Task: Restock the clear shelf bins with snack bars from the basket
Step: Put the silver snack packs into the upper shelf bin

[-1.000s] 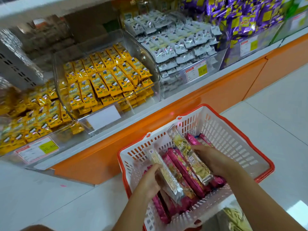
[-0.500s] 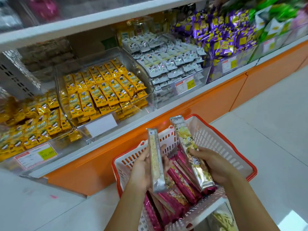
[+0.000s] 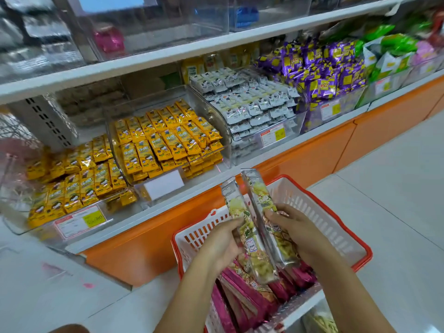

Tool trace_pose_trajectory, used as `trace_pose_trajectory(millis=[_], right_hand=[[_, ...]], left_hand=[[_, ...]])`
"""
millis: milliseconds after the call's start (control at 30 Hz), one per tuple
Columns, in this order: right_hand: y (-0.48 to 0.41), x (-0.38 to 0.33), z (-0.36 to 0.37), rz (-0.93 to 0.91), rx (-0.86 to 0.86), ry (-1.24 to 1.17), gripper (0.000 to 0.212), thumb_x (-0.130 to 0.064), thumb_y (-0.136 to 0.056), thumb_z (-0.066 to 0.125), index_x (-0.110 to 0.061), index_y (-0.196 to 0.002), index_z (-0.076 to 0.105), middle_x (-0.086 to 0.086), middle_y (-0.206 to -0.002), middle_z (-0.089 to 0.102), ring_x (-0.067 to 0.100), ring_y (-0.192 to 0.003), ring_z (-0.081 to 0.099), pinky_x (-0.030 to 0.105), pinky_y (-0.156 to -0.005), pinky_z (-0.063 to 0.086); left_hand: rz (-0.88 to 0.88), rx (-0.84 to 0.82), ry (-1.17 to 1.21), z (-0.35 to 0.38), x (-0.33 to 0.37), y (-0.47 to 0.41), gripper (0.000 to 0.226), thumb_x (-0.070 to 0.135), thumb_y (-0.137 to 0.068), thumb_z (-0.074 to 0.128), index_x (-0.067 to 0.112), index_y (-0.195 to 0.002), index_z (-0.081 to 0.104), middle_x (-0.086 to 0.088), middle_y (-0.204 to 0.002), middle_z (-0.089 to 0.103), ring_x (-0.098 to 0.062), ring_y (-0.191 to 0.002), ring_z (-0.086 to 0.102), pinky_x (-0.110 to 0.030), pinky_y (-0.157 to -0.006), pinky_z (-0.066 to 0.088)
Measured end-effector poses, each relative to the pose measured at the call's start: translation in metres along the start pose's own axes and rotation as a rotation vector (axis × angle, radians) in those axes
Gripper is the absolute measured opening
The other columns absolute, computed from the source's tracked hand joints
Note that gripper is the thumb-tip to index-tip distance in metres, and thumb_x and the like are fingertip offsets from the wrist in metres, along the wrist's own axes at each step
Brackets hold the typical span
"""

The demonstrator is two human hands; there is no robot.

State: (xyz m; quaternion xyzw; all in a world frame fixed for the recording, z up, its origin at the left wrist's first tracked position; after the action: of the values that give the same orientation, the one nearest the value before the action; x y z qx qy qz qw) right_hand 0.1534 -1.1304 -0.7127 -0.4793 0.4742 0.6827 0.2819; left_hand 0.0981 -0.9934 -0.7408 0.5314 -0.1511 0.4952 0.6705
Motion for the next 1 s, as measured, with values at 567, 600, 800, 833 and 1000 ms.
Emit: trace_pose_trajectory(millis=[567,600,800,833,1000], right_hand=[[0.033,-0.061,0.056,-0.318,-0.117,0.608,0.051,-0.039,-0.086,0.067,-0.05,-0.128,0.041,-0.014,-0.111,0.063,-0.001,-0.1,0.059,0.023,-0.086,0.048],[0.035,-0.063,0.059,-0.333,-0.122,0.7,0.064,-0.035,-0.087,0.067,-0.052,-0.136,0.03,-0.008,-0.115,0.059,0.002,-0.1,0.057,0.023,-0.084,0.047],[0.067,-0.097,0.078,-0.548,0.033,0.886,0.084,-0.042,-0.096,0.048,-0.056,-0.137,-0.024,0.0,-0.126,0.053,0.014,-0.106,0.056,0.029,-0.086,0.047],[0.075,-0.105,0.084,-0.58,0.039,0.92,0.088,-0.039,-0.096,0.051,-0.057,-0.138,-0.024,-0.002,-0.121,0.052,0.013,-0.102,0.056,0.029,-0.085,0.047],[0.1,-0.151,0.107,-0.627,-0.03,0.934,0.096,-0.029,-0.087,0.067,-0.057,-0.143,-0.006,-0.015,-0.109,0.06,-0.006,-0.087,0.058,0.011,-0.07,0.045]], left_hand=[[0.277,0.094,-0.144,0.004,0.055,0.041,0.017,0.013,-0.091,0.061,0.006,-0.106,0.063,-0.009,-0.092,0.072,-0.019,-0.073,0.068,-0.036,-0.073,0.056],[0.291,0.083,-0.132,0.004,0.058,0.044,0.018,0.013,-0.091,0.06,0.006,-0.108,0.063,-0.011,-0.095,0.072,-0.02,-0.075,0.069,-0.037,-0.074,0.056],[0.406,-0.014,-0.115,0.014,0.091,0.069,0.02,0.011,-0.092,0.057,0.015,-0.11,0.064,-0.008,-0.092,0.071,-0.017,-0.076,0.068,-0.025,-0.065,0.055],[0.419,-0.004,-0.107,0.012,0.097,0.073,0.019,0.01,-0.092,0.058,0.018,-0.108,0.064,-0.008,-0.09,0.072,-0.016,-0.076,0.069,-0.025,-0.065,0.055],[0.508,0.052,-0.172,0.005,0.132,0.108,0.035,0.012,-0.089,0.062,0.008,-0.123,0.06,-0.01,-0.109,0.07,-0.023,-0.099,0.068,-0.033,-0.08,0.056]])
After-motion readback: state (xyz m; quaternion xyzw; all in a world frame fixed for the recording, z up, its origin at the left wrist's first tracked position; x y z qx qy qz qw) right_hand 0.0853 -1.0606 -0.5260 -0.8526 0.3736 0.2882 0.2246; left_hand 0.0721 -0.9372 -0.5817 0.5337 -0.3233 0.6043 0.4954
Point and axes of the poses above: each hand's wrist, its own y-axis away from the middle knuckle, its own z-axis out of the palm, x = y × z, the point moved 8 cm from there along -y, towards the middle knuckle
